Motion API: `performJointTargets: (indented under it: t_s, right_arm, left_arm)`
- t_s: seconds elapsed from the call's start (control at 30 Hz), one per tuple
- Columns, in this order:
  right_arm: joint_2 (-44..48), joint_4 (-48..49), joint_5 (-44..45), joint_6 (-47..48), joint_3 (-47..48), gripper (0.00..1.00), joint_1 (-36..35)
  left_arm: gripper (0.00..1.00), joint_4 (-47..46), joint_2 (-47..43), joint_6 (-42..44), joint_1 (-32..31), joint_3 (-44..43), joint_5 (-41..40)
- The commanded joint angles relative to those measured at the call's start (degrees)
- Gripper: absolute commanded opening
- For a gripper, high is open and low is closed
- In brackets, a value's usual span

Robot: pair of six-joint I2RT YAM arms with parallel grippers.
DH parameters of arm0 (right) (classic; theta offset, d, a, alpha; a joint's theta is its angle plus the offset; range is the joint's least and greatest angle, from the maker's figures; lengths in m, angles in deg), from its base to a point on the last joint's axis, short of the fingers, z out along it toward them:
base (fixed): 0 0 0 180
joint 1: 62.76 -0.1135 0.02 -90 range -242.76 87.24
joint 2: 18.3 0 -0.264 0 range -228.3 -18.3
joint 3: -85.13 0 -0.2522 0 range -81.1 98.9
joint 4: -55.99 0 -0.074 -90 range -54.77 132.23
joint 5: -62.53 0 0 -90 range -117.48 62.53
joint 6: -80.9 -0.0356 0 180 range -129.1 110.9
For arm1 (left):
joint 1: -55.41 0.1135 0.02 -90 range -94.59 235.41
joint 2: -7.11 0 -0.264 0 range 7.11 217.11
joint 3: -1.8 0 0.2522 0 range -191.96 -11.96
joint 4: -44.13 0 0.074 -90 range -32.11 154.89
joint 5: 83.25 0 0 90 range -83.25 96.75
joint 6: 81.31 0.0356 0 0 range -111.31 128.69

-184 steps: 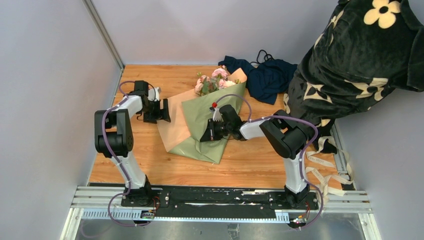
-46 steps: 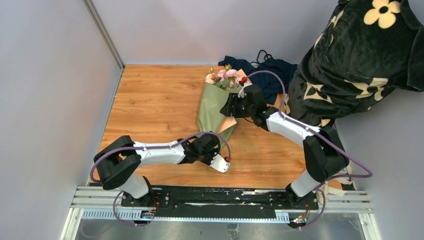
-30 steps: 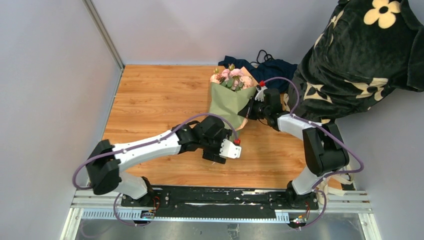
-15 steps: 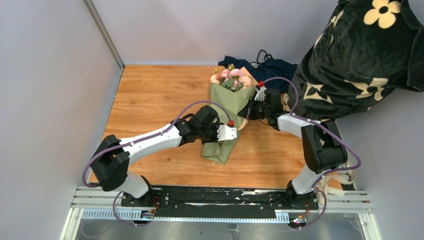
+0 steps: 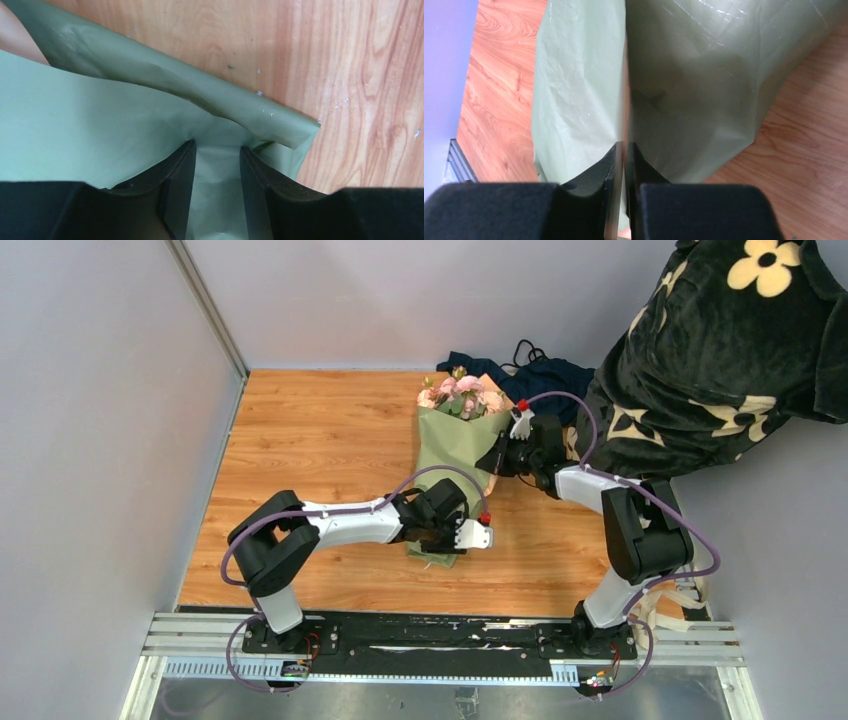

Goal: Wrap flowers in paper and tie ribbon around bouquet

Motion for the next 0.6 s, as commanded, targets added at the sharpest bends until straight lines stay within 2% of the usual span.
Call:
performJointTargets:
  t_s: [0.0, 0.1, 0.17, 0.33, 0.43, 0.5, 0.57]
  right_arm:
    - [0.4, -2.9, 2.4, 3.0, 2.6, 0.26, 1.0]
    - [3.4, -9.8, 7.0, 5.0, 3.9, 0.45, 1.0]
    - [7.5, -14.4, 11.2, 5.9, 3.9, 0.52, 1.1]
    - [18.9, -21.6, 16.8, 5.0, -0.3, 0.59, 2.3]
    - [24.7, -22.0, 17.4, 1.0, -5.1, 0.6, 2.4]
    - [26.9, -18.2, 14.3, -4.4, -9.9, 0.61, 2.3]
    - [27.9, -9.6, 10.9, -11.4, -15.5, 0.61, 1.9]
  left_arm:
    - [0.46, 0.3, 3.0, -0.1, 0.1, -0.2, -1.1]
    - [0.46, 0.5, 3.9, -0.3, 0.1, 0.2, -0.5]
    - [0.46, 1.0, 4.1, -0.8, 0.1, 0.0, 0.4]
    - [0.47, 1.0, 4.3, -0.9, 0.1, 0.0, 0.9]
    - [0.47, 1.2, 4.3, -0.7, 0.1, 0.0, 1.5]
    - [0.47, 1.0, 4.4, -0.7, 0.2, 0.0, 1.6]
    - [0.47, 1.0, 4.5, -0.7, 0.1, 0.1, 1.6]
